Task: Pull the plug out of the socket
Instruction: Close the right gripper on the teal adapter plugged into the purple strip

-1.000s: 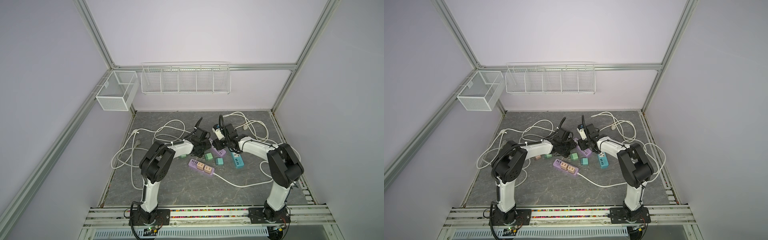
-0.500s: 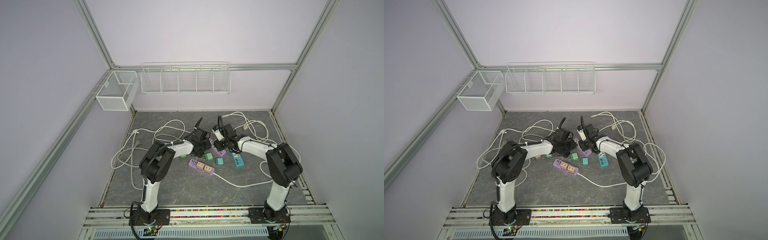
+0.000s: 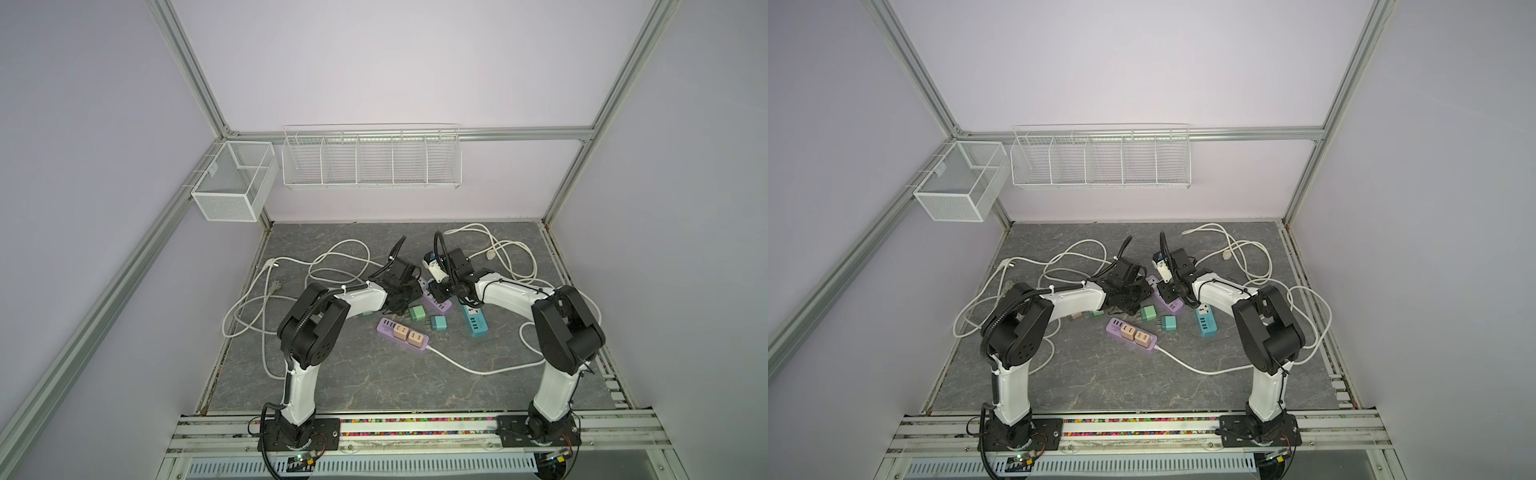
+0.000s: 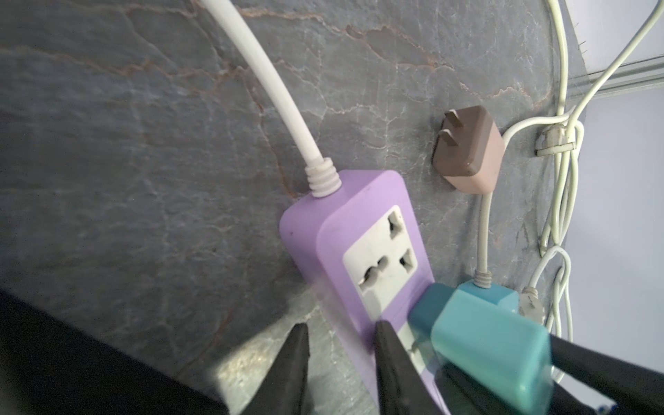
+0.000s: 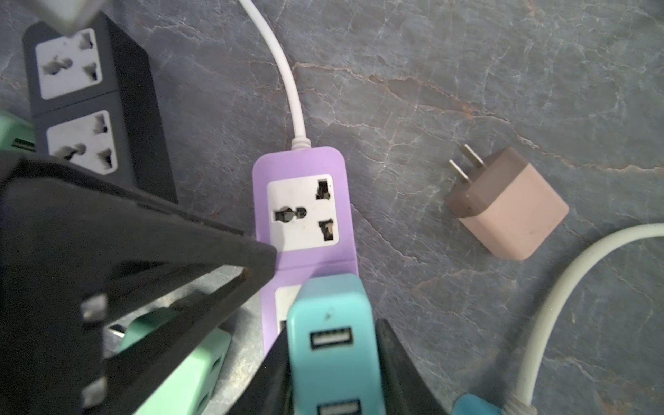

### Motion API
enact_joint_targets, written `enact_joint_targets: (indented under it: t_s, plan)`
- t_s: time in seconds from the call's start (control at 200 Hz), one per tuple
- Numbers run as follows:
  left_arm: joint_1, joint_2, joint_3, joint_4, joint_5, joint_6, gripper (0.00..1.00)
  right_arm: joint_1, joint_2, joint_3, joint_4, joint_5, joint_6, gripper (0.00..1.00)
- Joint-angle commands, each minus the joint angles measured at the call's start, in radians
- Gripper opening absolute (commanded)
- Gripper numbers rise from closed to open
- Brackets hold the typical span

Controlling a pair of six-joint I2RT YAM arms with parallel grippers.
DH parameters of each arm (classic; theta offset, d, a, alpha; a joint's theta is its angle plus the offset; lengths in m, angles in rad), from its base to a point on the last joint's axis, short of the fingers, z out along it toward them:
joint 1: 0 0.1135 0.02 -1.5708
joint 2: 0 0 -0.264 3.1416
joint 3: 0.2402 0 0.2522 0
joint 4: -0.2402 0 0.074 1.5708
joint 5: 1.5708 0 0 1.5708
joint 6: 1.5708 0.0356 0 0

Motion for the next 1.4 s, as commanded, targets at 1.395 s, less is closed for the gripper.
enact_joint_targets:
  t_s: [1.395]
  plan:
    - [-0.019, 0.091, -0.067, -0.050, -0.071, -0.053, 0.31, -0.044, -0.029, -0.009, 0.112, -0.145, -0.090, 0.28]
